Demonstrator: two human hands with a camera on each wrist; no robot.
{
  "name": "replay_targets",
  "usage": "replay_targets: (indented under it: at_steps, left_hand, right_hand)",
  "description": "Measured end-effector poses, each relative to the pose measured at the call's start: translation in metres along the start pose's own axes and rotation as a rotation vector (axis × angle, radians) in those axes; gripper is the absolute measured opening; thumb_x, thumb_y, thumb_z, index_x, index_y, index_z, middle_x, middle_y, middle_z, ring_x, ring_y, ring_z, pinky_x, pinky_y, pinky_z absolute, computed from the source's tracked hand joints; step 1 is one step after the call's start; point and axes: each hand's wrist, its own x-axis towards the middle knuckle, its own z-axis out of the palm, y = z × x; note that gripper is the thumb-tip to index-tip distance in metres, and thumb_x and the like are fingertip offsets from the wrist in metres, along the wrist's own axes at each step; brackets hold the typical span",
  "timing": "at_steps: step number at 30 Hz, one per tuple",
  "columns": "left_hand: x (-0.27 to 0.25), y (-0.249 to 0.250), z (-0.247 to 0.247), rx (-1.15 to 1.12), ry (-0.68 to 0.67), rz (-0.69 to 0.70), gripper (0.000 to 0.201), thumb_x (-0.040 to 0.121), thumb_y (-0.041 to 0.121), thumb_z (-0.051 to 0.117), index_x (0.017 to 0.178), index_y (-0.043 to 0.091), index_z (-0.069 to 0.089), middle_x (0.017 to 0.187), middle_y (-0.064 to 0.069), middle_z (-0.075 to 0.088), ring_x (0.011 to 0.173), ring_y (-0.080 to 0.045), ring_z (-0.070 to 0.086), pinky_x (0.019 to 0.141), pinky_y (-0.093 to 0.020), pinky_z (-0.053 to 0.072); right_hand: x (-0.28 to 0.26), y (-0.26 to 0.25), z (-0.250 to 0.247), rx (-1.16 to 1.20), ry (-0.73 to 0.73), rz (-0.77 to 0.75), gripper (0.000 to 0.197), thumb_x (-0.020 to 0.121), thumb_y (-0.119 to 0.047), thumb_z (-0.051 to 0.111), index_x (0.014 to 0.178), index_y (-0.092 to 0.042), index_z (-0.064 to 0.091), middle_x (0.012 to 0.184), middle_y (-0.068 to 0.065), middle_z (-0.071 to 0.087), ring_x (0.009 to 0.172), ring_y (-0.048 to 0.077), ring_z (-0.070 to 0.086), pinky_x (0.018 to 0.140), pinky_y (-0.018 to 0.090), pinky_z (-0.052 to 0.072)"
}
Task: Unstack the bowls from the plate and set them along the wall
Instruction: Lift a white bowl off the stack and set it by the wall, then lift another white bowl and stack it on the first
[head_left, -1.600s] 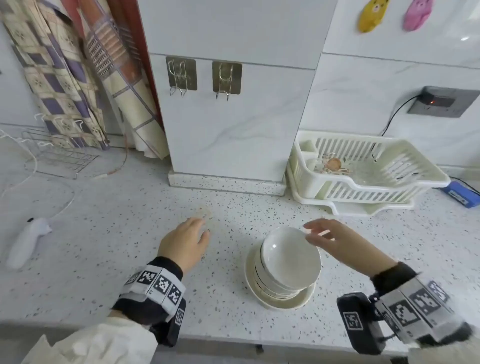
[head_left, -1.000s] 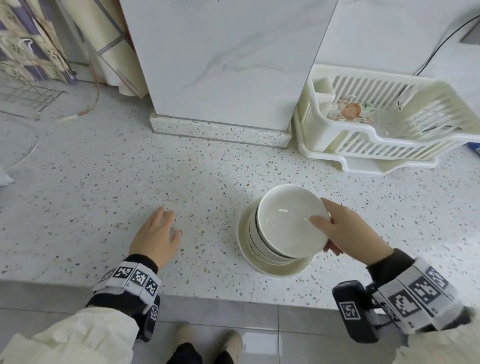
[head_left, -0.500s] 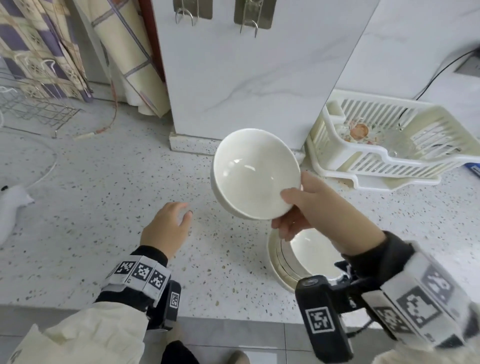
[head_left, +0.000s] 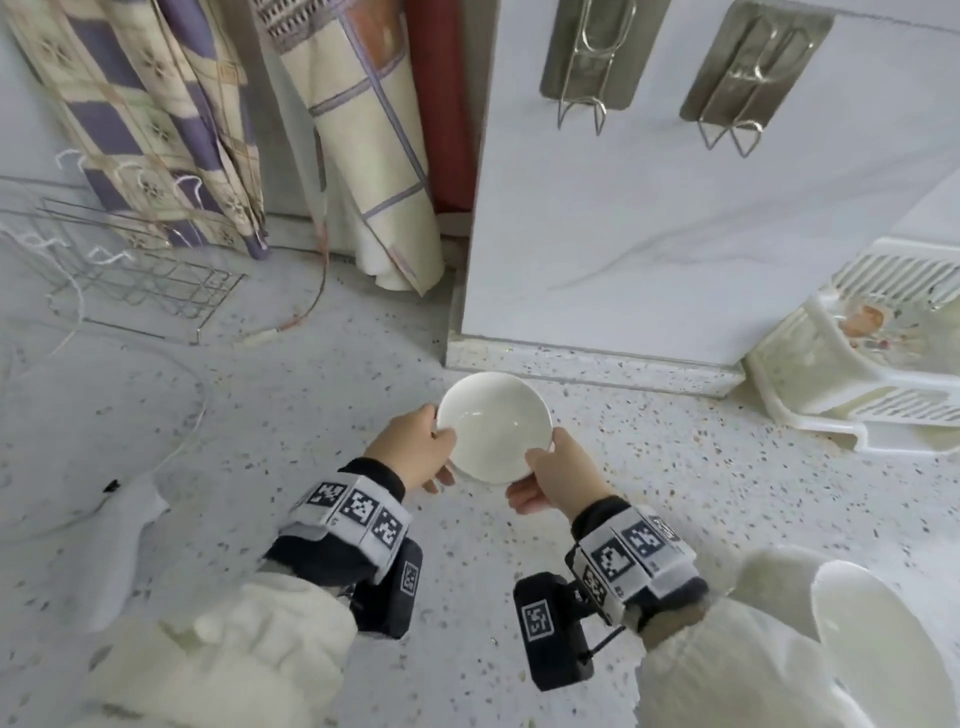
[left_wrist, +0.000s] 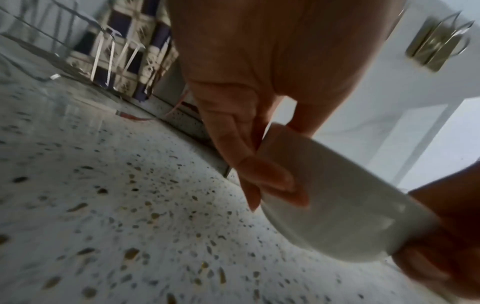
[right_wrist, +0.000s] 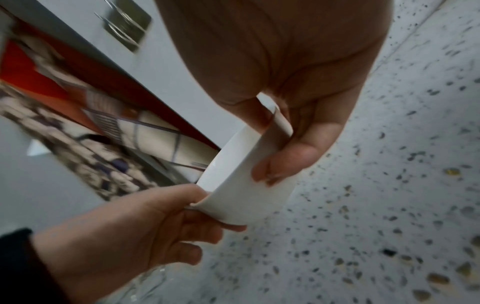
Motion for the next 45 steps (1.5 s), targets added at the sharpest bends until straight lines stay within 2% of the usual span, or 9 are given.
replay_targets:
  at_steps: [6, 12, 16, 21, 28, 32, 37, 41, 45]
  left_hand:
    - [0.050, -0.003, -0.001, 0.106, -0.022, -0.001, 0.036, 0.090, 0.014, 0.034, 0.122, 0.007, 0.047, 0.080, -0.019, 0.070, 0.056, -0.025, 0.058, 0.053, -0.030, 0.050]
    - [0.070, -0.003, -0.001, 0.098, 0.041, 0.051, 0.032, 0.094, 0.020, 0.032, 0.115, 0.004, 0.049, 0.076, -0.016, 0.067, 0.056, -0.024, 0.056, 0.059, -0.036, 0.053]
    - [0.069, -0.003, 0.000, 0.027, 0.035, 0.061, 0.031, 0.095, 0.024, 0.035, 0.117, 0.006, 0.048, 0.064, -0.003, 0.061, 0.048, -0.012, 0.056, 0.040, -0.017, 0.047]
    - [0.044, -0.006, 0.005, -0.003, 0.071, 0.065, 0.053, 0.093, 0.029, 0.042, 0.142, 0.016, 0.026, 0.089, -0.004, 0.068, 0.082, -0.025, 0.066, 0.080, -0.046, 0.057]
    - [-0.014, 0.015, 0.039, -0.044, 0.309, 0.219, 0.050, 0.091, 0.019, 0.046, 0.138, 0.015, 0.030, 0.107, 0.002, 0.052, 0.092, -0.014, 0.051, 0.079, -0.034, 0.043]
    - [-0.057, 0.042, 0.091, -0.013, 0.197, 0.335, 0.033, 0.092, 0.021, 0.044, 0.124, 0.017, 0.049, 0.109, 0.003, 0.055, 0.095, -0.011, 0.053, 0.085, -0.029, 0.043]
    - [-0.100, 0.073, 0.166, -0.025, 0.013, 0.412, 0.031, 0.092, 0.030, 0.043, 0.122, 0.024, 0.051, 0.102, 0.002, 0.064, 0.091, -0.017, 0.062, 0.086, -0.036, 0.051]
    - [-0.122, 0.086, 0.212, 0.094, -0.040, 0.467, 0.036, 0.093, 0.040, 0.038, 0.124, 0.027, 0.049, 0.099, 0.002, 0.068, 0.084, -0.015, 0.064, 0.078, -0.040, 0.056]
    - [-0.134, 0.096, 0.235, 0.142, 0.017, 0.454, 0.042, 0.092, 0.047, 0.035, 0.127, 0.027, 0.046, 0.088, 0.004, 0.064, 0.073, -0.011, 0.060, 0.052, -0.021, 0.044]
  right_hand:
    - [0.040, -0.005, 0.007, 0.073, 0.060, 0.052, 0.038, 0.091, -0.005, 0.027, 0.128, -0.006, 0.032, 0.056, 0.014, 0.056, 0.027, 0.014, 0.051, 0.032, 0.022, 0.047]
    - [0.050, -0.012, 0.009, 0.110, 0.113, -0.024, 0.043, 0.093, -0.014, 0.032, 0.135, -0.007, 0.031, 0.057, 0.010, 0.059, 0.038, 0.014, 0.055, 0.037, 0.021, 0.051]
    - [0.043, -0.009, 0.005, 0.185, 0.098, -0.055, 0.047, 0.094, -0.014, 0.036, 0.139, -0.009, 0.028, 0.066, 0.009, 0.061, 0.048, 0.017, 0.059, 0.052, 0.026, 0.056]
    - [0.004, -0.002, -0.023, 0.155, 0.045, -0.091, 0.045, 0.093, -0.009, 0.038, 0.138, -0.008, 0.031, 0.076, 0.007, 0.060, 0.061, 0.019, 0.059, 0.067, 0.029, 0.054]
    - [-0.080, 0.022, -0.083, 0.042, 0.072, -0.287, 0.023, 0.092, -0.009, 0.042, 0.102, -0.012, 0.062, 0.083, 0.003, 0.063, 0.071, 0.016, 0.063, 0.075, 0.028, 0.055]
    - [-0.130, 0.050, -0.129, 0.065, 0.224, -0.428, 0.025, 0.090, -0.008, 0.045, 0.087, -0.021, 0.066, 0.083, 0.001, 0.067, 0.074, 0.012, 0.064, 0.076, 0.026, 0.054]
    - [-0.153, 0.111, -0.196, -0.253, 0.605, -0.348, 0.021, 0.090, -0.021, 0.048, 0.104, -0.013, 0.061, 0.096, 0.003, 0.056, 0.070, 0.006, 0.050, 0.056, 0.013, 0.037]
    - [-0.151, 0.160, -0.218, -0.318, 0.514, -0.162, 0.036, 0.087, -0.035, 0.050, 0.114, -0.012, 0.051, 0.078, 0.006, 0.051, 0.063, 0.014, 0.047, 0.052, 0.024, 0.034]
    - [-0.147, 0.176, -0.223, -0.318, 0.533, -0.166, 0.036, 0.088, -0.031, 0.051, 0.115, -0.008, 0.043, 0.062, -0.003, 0.050, 0.073, 0.025, 0.056, 0.062, 0.031, 0.042]
